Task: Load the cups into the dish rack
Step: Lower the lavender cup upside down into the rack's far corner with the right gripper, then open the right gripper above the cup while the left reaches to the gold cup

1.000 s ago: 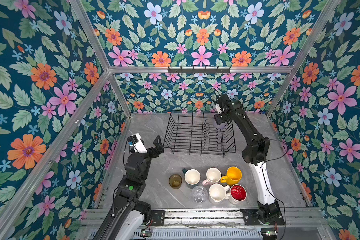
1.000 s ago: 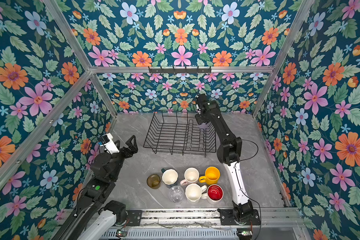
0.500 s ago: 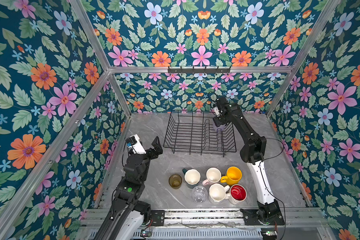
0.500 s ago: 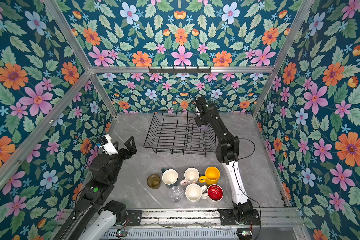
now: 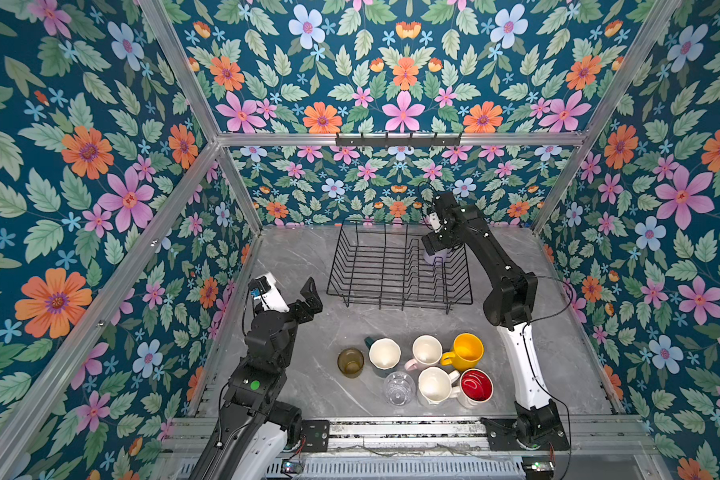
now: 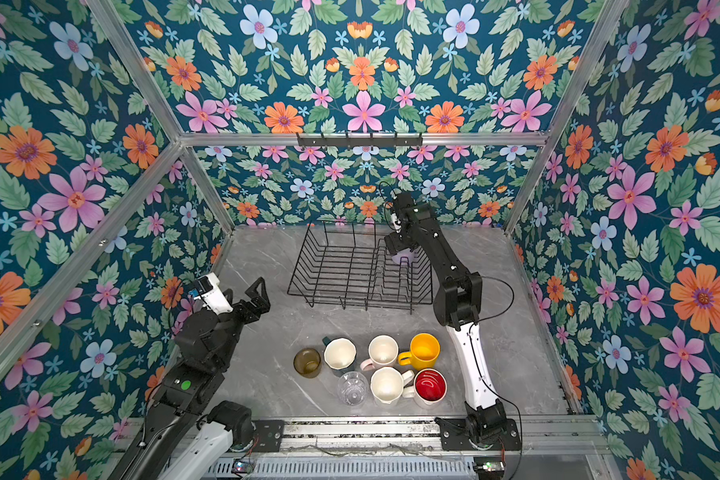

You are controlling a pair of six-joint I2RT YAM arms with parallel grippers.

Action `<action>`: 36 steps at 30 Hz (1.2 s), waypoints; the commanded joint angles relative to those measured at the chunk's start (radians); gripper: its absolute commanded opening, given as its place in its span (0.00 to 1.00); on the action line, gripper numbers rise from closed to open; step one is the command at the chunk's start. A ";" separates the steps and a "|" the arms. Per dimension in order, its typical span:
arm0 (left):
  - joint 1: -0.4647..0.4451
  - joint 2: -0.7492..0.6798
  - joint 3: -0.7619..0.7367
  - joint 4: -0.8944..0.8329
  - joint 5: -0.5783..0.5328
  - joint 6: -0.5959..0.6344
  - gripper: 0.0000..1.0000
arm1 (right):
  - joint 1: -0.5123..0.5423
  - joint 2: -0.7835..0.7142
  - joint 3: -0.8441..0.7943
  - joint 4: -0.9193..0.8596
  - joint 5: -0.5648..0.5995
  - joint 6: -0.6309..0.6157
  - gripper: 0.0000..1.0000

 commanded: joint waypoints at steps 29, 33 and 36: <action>-0.003 0.223 0.008 -0.430 0.459 -0.133 0.78 | 0.005 -0.838 -1.052 0.693 -0.354 0.317 0.95; -0.005 0.229 0.016 -0.450 0.491 -0.177 0.69 | 0.005 -0.868 -1.085 0.701 -0.357 0.321 0.95; -0.018 0.249 0.030 -0.507 0.510 -0.197 0.64 | 0.005 -0.878 -1.099 0.705 -0.351 0.320 0.95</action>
